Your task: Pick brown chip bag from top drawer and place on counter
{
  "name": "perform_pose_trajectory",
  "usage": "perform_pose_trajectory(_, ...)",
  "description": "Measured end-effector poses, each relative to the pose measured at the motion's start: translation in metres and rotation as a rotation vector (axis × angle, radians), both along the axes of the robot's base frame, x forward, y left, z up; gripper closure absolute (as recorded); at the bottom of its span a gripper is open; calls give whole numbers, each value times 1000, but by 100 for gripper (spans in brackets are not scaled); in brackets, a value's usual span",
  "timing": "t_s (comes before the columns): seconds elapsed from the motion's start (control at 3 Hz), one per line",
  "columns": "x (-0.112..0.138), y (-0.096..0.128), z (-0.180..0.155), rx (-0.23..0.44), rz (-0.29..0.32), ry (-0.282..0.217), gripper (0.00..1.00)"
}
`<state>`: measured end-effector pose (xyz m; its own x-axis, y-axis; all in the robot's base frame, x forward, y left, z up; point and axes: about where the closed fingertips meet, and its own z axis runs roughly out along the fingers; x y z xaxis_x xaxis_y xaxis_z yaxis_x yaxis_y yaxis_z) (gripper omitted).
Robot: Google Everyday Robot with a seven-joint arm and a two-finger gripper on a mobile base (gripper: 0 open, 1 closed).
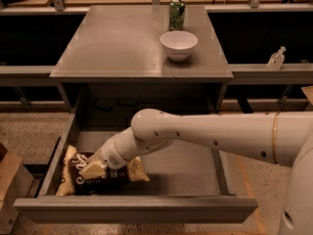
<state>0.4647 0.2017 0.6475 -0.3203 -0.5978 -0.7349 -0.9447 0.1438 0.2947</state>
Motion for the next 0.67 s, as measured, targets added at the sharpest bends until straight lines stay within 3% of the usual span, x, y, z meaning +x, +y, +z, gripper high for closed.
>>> perform_pose_trajectory(0.67, 4, -3, 11, 24, -1, -27, 6)
